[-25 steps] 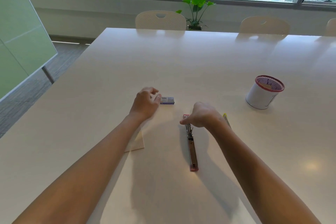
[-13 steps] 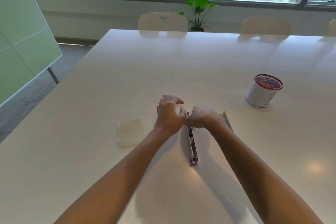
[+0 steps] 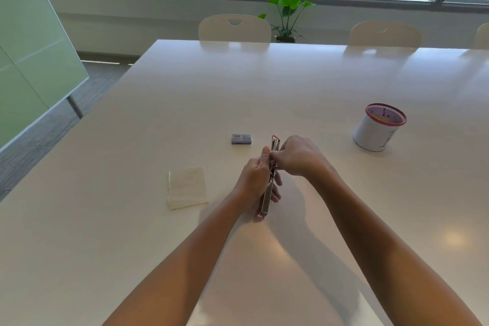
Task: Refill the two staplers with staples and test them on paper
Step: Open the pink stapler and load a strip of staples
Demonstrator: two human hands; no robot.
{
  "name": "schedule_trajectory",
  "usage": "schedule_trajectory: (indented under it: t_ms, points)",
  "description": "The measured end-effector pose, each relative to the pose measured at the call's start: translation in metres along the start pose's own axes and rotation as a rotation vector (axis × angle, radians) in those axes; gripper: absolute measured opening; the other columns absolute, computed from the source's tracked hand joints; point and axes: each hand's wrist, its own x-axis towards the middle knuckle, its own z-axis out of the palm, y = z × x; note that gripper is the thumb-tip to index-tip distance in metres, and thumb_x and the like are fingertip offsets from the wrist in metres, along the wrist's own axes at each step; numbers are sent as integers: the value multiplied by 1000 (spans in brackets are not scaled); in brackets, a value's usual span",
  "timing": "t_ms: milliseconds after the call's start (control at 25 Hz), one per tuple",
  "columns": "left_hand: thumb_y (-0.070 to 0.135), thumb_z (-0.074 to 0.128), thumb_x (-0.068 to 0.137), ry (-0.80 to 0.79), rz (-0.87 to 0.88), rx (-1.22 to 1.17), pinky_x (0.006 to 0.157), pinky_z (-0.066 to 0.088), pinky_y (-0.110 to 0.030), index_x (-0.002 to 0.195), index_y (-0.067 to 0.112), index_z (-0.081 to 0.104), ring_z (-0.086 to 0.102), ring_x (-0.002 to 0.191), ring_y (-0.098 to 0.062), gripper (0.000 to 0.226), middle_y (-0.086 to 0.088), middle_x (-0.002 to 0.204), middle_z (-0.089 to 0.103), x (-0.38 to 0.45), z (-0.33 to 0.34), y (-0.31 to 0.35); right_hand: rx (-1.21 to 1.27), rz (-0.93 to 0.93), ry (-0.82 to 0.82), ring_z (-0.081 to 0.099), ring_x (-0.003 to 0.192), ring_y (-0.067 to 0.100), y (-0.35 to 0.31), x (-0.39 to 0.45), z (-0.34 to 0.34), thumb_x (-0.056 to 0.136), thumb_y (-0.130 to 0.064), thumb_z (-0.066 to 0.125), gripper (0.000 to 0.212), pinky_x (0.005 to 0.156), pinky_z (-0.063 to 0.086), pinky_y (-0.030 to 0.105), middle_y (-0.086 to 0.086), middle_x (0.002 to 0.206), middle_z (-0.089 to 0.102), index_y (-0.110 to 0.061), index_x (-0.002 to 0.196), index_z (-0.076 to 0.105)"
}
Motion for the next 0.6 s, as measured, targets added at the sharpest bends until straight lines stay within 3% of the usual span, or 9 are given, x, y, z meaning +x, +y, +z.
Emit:
schedule_trajectory:
  t_ms: [120, 240, 400, 520, 600]
  points:
    - [50, 18, 107, -27, 12, -67, 36, 37, -20, 83, 2, 54, 52, 37, -20, 65, -11, 61, 54, -1, -5, -2, -20, -14, -22, 49, 54, 15, -4, -4, 6, 94, -40, 56, 43, 45, 31, 27, 0, 57, 53, -12, 61, 56]
    - [55, 16, 106, -57, 38, -173, 33, 27, -17, 79, 4, 54, 46, 33, -16, 69, -9, 58, 53, 0, -15, -6, 71, -48, -163, 46, 53, 12, -2, 0, 7, 91, -50, 61, 44, 48, 33, 25, -3, 57, 53, -9, 79, 72]
    - [51, 18, 106, -81, 93, -345, 31, 21, -14, 107, 5, 53, 39, 33, -12, 58, -10, 65, 53, 4, -25, -14, 611, 30, -327, 52, 61, 10, 8, 9, -6, 100, -33, 55, 34, 55, 45, 19, 4, 74, 61, -3, 96, 71]
    - [46, 23, 105, -121, 94, -341, 30, 20, -13, 107, 8, 53, 37, 32, -12, 48, -9, 65, 54, 5, -27, -15, 997, 141, -391, 72, 80, 19, 17, 10, -16, 105, -15, 39, 34, 70, 60, 22, 20, 96, 74, 5, 107, 67]
    - [40, 27, 103, -133, 106, -314, 31, 18, -14, 106, 7, 51, 37, 32, -11, 41, -9, 65, 53, 4, -27, -16, 1180, 154, -462, 73, 98, 29, 22, 9, -20, 103, -5, 31, 37, 80, 61, 29, 28, 107, 71, 9, 111, 64]
